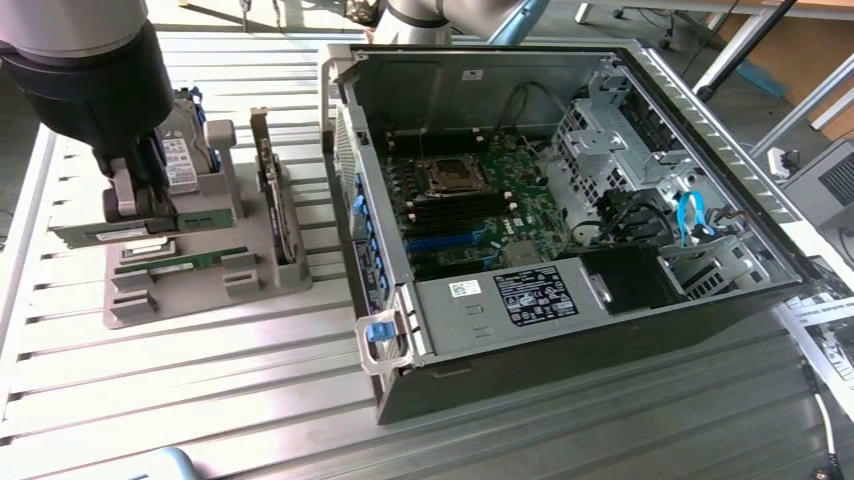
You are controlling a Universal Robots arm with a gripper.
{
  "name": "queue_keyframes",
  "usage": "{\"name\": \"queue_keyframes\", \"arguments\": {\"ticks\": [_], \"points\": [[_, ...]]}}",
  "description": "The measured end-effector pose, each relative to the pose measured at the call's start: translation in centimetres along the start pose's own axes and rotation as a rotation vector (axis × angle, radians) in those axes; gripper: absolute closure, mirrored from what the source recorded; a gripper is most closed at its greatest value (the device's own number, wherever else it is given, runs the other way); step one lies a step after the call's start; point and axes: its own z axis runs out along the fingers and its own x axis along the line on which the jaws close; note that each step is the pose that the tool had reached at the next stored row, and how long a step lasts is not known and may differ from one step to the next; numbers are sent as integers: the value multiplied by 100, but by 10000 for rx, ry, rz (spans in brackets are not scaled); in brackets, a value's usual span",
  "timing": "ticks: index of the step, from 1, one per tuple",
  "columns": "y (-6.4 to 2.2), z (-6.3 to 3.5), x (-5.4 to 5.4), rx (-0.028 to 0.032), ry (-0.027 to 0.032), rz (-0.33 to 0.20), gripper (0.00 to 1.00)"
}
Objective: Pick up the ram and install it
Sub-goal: 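Pick up the ram and move it above insertion slot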
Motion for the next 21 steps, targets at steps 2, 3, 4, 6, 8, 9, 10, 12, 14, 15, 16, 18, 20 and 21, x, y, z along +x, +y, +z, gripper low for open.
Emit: {"name": "queue_keyframes", "arguments": {"ticks": [2, 3, 4, 6, 8, 9, 10, 12, 14, 15, 16, 18, 20, 21], "points": [[1, -19, 0, 0, 0, 0, 86], [1, -29, 0, -1, 0, 0, 86], [1, -36, 1, 0, 0, 0, 86], [2, -62, 1, 0, 0, 0, 86], [2, -81, 1, 0, 0, 0, 86], [2, -88, 2, 0, 0, 0, 86], [3, -103, 2, -1, 0, 0, 86], [3, -122, 2, 0, 0, 0, 86], [4, -140, 3, 0, 0, 0, 86], [4, -149, 3, 0, 0, 0, 86], [4, -158, 3, 0, 0, 0, 86], [5, -177, 3, -1, 0, 0, 86], [6, -201, 4, 0, 0, 0, 86], [6, -210, 4, 0, 0, 0, 86]]}}
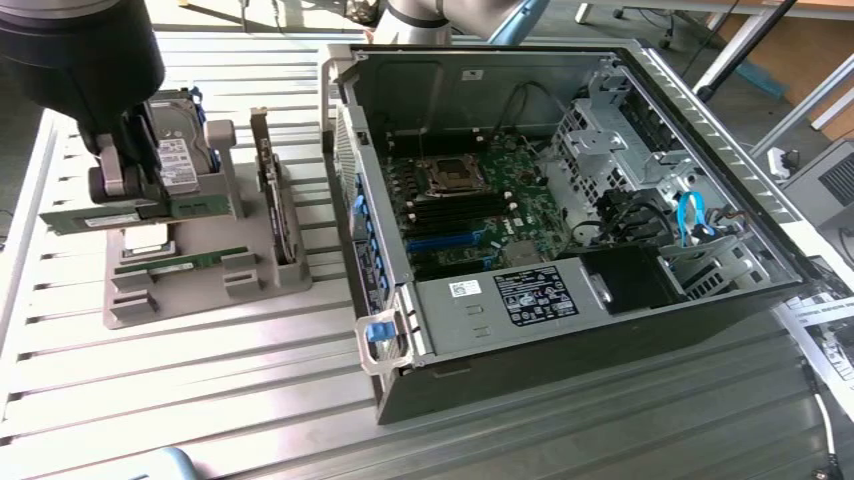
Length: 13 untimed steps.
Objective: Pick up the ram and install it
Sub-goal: 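Pick up the ram and move it above insertion slot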
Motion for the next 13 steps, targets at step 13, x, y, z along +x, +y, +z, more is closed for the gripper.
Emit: {"name": "queue_keyframes", "arguments": {"ticks": [13], "points": [[4, -150, 3, 1, -1, 0, 86]]}}
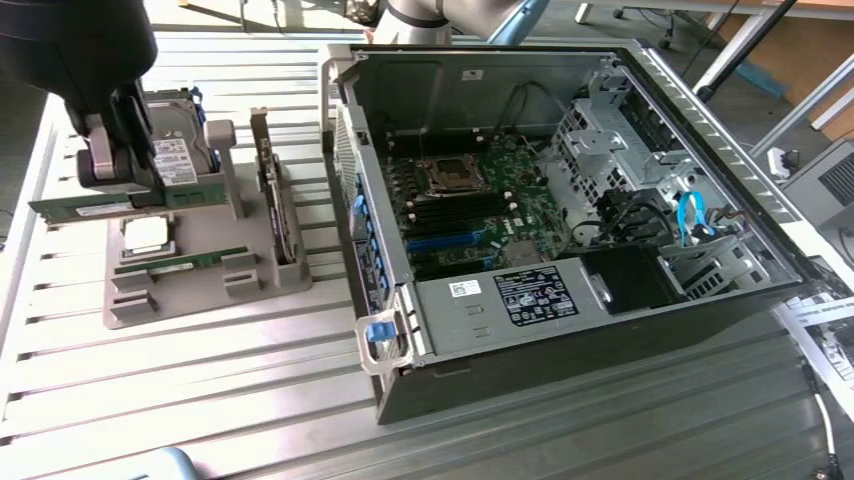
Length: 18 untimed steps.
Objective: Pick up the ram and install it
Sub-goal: 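Pick up the ram and move it above insertion slot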
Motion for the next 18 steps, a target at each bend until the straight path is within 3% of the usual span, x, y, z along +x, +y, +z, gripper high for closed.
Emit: {"name": "queue_keyframes", "arguments": {"ticks": [18], "points": [[6, -204, 4, 0, 0, 0, 86]]}}
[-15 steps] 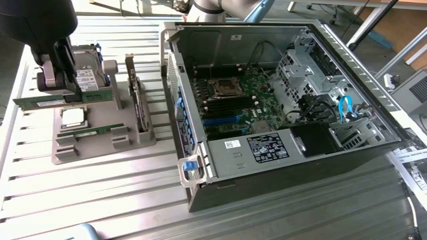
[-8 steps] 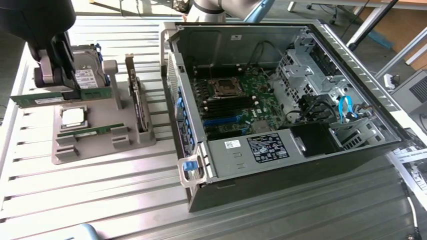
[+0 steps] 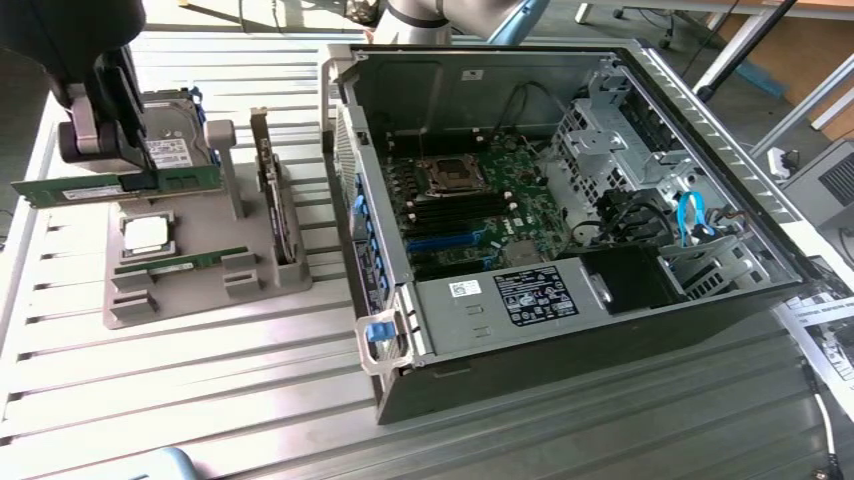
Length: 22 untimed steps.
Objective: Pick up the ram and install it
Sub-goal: 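Pick up the ram and move it above insertion slot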
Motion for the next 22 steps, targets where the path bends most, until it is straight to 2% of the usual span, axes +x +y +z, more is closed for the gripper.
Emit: {"name": "queue_keyframes", "arguments": {"ticks": [22], "points": [[7, -256, 5, -1, 1, 0, 86]]}}
